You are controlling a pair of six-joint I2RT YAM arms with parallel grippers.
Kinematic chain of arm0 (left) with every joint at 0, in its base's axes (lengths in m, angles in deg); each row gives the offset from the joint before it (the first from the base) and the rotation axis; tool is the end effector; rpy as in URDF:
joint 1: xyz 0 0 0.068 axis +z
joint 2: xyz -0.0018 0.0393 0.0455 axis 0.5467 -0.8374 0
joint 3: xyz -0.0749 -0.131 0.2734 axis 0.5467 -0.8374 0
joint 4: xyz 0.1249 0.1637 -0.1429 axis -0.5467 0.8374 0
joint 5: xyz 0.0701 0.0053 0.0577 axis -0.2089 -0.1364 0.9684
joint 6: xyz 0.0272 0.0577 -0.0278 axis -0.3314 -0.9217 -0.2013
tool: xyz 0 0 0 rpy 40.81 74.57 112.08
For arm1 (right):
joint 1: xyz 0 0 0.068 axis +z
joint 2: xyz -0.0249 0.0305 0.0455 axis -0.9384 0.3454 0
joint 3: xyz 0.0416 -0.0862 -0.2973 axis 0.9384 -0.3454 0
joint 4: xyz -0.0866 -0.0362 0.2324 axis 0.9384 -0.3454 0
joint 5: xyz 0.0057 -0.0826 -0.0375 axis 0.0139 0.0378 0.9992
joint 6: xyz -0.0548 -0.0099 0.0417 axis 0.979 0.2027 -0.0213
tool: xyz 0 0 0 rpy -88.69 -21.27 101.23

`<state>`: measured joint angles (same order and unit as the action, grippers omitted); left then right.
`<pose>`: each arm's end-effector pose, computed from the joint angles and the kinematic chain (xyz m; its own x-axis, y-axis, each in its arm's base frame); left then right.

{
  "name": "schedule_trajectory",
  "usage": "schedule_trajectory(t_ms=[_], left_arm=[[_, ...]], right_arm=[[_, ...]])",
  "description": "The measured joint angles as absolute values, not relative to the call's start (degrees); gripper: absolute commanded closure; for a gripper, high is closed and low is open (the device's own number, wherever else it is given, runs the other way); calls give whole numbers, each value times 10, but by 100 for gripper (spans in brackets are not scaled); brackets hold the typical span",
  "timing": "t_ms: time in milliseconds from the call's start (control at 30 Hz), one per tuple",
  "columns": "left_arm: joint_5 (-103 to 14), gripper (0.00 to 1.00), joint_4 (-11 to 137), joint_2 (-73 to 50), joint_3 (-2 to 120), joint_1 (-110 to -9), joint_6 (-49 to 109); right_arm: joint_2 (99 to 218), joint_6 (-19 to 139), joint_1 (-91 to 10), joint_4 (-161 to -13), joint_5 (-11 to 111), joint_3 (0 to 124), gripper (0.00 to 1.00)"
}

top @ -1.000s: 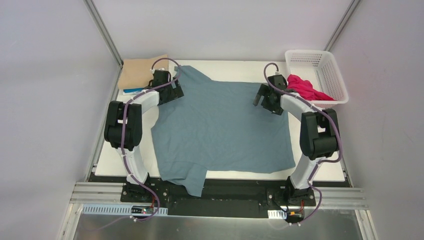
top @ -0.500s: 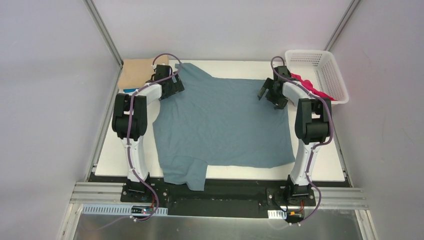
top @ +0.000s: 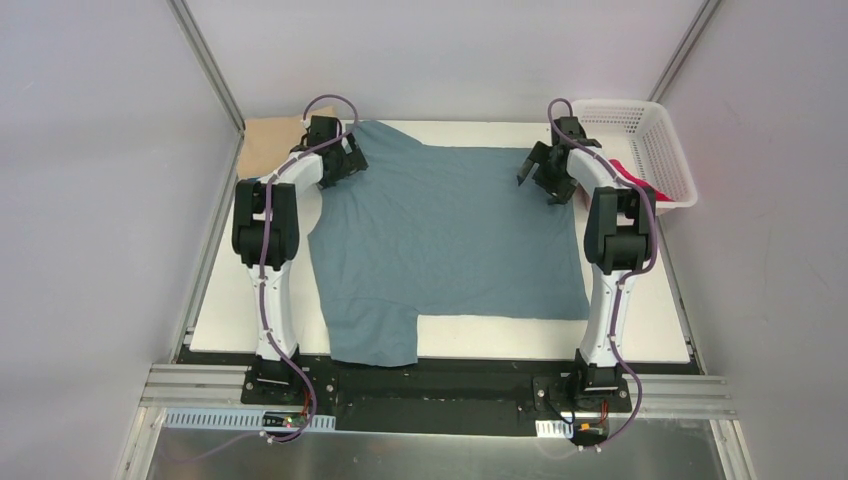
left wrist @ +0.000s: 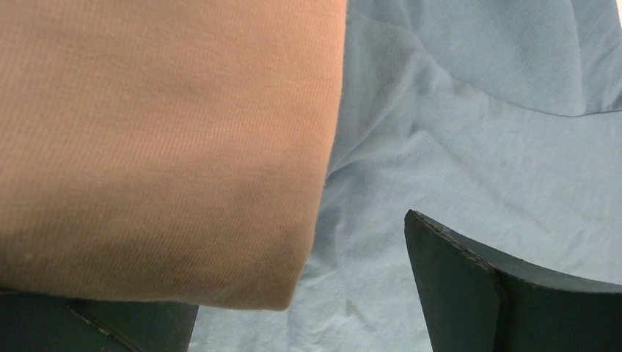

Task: Fold and stack the t-shirts
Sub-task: Flatten out the tshirt

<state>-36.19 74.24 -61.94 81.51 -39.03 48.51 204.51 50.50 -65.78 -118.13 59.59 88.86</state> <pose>0.5258 -0.0542 0.2067 -0.6090 -0.4342 -0.6638 -0.2286 0.8974 -0.3773 0.5127 0.0345 0.2051 -0.8101 0.2239 -0.5418 0.1789 0.9745 0.1352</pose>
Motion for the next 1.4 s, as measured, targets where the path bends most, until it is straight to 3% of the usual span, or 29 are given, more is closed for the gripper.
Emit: schedule_trajectory(t_ms=[267,633,933,1400], left_arm=[[-417,1,768,-614,825,-387,485],[-419,1,794,-417,593,-431,496],[-410,1,804,-448,594,-447,498],[-394,1,833,-520,701,-433,490]], right_arm=[[2019,514,-651,-1181,587,859,0],[1798,490,-613,-1134,596,615,0],[1833,479,-617,-1126,613,575,0],[1890,475,-641,-1135,619,655,1]])
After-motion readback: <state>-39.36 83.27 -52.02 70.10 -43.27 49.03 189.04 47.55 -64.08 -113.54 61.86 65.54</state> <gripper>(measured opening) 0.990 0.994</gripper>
